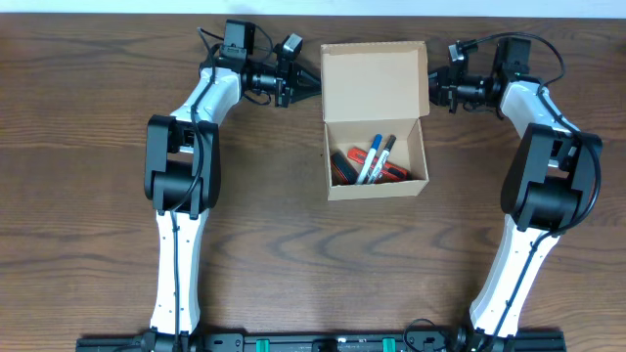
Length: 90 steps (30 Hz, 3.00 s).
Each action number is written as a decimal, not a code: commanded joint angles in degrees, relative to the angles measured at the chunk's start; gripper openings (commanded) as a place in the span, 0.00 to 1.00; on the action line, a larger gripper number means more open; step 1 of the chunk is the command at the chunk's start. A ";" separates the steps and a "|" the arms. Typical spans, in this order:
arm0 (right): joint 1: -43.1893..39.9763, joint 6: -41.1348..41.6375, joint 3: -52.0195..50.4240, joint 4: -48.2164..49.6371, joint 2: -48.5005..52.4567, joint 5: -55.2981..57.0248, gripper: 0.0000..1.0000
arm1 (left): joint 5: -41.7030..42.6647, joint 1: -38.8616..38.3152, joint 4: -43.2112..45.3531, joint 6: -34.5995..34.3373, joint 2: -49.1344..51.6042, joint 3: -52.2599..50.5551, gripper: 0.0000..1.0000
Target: Pack container
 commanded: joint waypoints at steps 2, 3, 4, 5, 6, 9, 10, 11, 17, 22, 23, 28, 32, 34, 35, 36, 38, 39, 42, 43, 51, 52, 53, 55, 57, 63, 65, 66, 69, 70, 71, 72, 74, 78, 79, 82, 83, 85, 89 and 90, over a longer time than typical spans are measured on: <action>-0.87 0.55 -0.07 0.15 0.22 -2.93 0.02 | 2.16 0.04 0.76 -0.61 -4.59 0.48 0.06; -1.09 0.63 -0.07 0.17 0.22 -3.21 0.01 | 2.16 0.04 0.76 -0.61 -5.35 0.48 0.06; -1.36 0.61 -0.04 0.17 0.20 -3.65 0.01 | 2.16 0.02 0.76 -0.59 -6.51 0.48 0.06; -1.57 0.63 -0.02 0.17 0.17 -4.15 0.02 | 2.16 0.00 0.74 -0.59 -7.56 0.48 0.06; -1.77 0.74 -0.02 0.15 0.11 -4.17 0.02 | 2.16 -0.09 0.74 -0.59 -8.63 0.48 0.06; -2.19 0.87 -0.02 0.13 -0.31 -5.22 0.02 | 2.14 -0.52 0.72 -0.59 -12.33 0.48 0.06; -2.21 0.90 -0.02 0.11 -0.66 -5.51 0.02 | 2.14 -0.74 0.72 -0.59 -13.70 0.48 0.06; -2.21 1.09 -0.02 0.09 -1.03 -5.73 0.02 | 2.14 -1.03 0.68 -0.57 -14.86 0.48 0.06; -2.23 2.38 -0.02 0.00 -5.25 -5.86 0.02 | 2.14 -2.62 -3.67 2.67 -20.20 0.48 0.06; -2.23 3.87 -0.02 -0.11 -9.38 -5.86 0.01 | 2.14 -3.08 -18.36 14.27 -21.22 0.48 0.06; -2.23 3.82 -0.02 -0.04 -10.10 -5.81 0.02 | 1.73 -3.13 -22.51 18.27 -21.22 0.48 0.06; -2.25 5.22 -0.02 0.96 -12.11 -5.60 0.01 | -6.69 -2.64 -38.82 31.56 -21.22 0.48 0.06; -2.21 5.33 -0.02 0.85 -12.11 -4.35 0.02 | -8.79 -1.42 -39.80 32.02 -21.22 0.48 0.06; -2.45 6.01 -0.02 0.46 -12.11 -0.92 0.02 | -12.31 -0.39 -40.54 31.69 -21.22 0.48 0.06; -2.67 6.64 -0.02 0.28 -12.11 0.48 0.02 | -15.17 0.31 -41.35 31.58 -21.22 0.48 0.06; -2.97 7.50 -0.02 -0.17 -12.11 2.34 0.02 | -17.66 1.01 -42.16 31.47 -21.22 0.48 0.06; -3.74 7.96 -0.02 -1.99 -12.09 5.51 0.02 | -23.17 2.64 -44.61 30.82 -21.22 0.48 0.06; -4.22 7.96 -0.02 -3.61 -12.09 7.06 0.02 | -26.67 3.56 -46.23 30.47 -21.22 0.48 0.06; -5.35 8.09 -0.04 -11.23 -12.09 13.51 0.02 | -35.82 5.55 -50.73 24.50 -21.16 0.33 0.06; -5.53 7.89 -0.04 -13.53 -12.09 15.80 0.01 | -36.54 5.92 -51.60 23.85 -21.11 0.20 0.06; -5.42 8.15 -0.11 -20.74 -11.21 26.60 0.01 | -38.32 6.32 -50.23 16.11 -18.45 -3.15 0.06; -5.38 8.50 -0.11 -20.96 -10.78 26.53 0.02 | -36.59 6.34 -50.25 15.63 -17.14 -3.54 0.06; -5.38 8.61 -0.11 -21.27 -10.03 26.49 0.01 | -33.55 6.32 -49.99 15.72 -15.39 -3.65 0.06; -5.35 7.58 -0.13 -21.31 -8.90 25.57 0.02 | -27.87 6.32 -49.75 16.28 -12.50 -3.65 0.06; -5.31 6.49 -0.13 -21.90 -7.78 25.22 0.02 | -25.92 6.21 -49.40 17.03 -10.60 -3.65 0.06; -5.09 6.38 -0.13 -20.72 -4.44 22.45 0.02 | -25.88 5.57 -48.11 17.38 -9.09 -3.65 0.05; -4.87 6.36 -0.13 -19.96 -3.08 21.07 0.02 | -25.07 5.35 -47.41 16.94 -9.09 -3.65 0.06; -4.68 6.36 -0.13 -19.58 -2.45 20.41 0.02 | -24.52 5.25 -47.01 16.92 -9.09 -3.65 0.06; -3.96 6.38 -0.13 -17.66 -1.03 18.12 0.02 | -24.15 4.74 -46.40 16.48 -9.09 -3.65 0.06; -3.54 6.54 -0.13 -16.87 -0.52 17.59 0.02 | -24.13 4.52 -46.31 16.31 -9.09 -3.65 0.06; -3.26 6.95 -0.13 -16.55 -0.42 17.40 0.01 | -24.13 4.20 -46.12 16.26 -9.07 -3.65 0.06; -2.75 7.39 -0.13 -15.89 -0.07 17.29 0.02 | -24.13 3.89 -45.83 15.58 -9.07 -3.65 0.06; -2.03 7.76 -0.13 -14.71 0.02 16.61 0.02 | -23.89 3.21 -44.57 14.67 -9.07 -3.65 0.06; -0.81 9.49 -0.13 -12.31 0.02 15.54 0.02 | -22.49 2.21 -42.36 12.52 -9.07 -3.65 0.06; -0.59 10.25 -0.13 -12.28 0.04 15.58 0.01 | -22.45 2.01 -42.07 12.00 -9.07 -3.65 0.06; -0.17 10.88 -0.13 -12.26 0.13 15.56 0.02 | -22.47 1.66 -41.35 10.75 -9.05 -3.65 0.06; -0.11 10.88 -0.13 -12.24 0.13 15.56 0.02 | -22.47 1.57 -40.98 10.73 -9.05 -3.65 0.06; -0.11 10.88 -0.13 -12.28 0.13 15.56 0.02 | -22.51 1.53 -40.81 10.38 -9.05 -3.65 0.06; 0.15 10.88 -0.13 -12.26 0.15 14.84 0.01 | -22.14 1.42 -40.57 8.79 -8.22 -3.65 0.06; 0.26 10.88 -0.13 -12.26 0.15 14.75 0.02 | -21.27 1.38 -40.35 8.85 -7.74 -3.65 0.06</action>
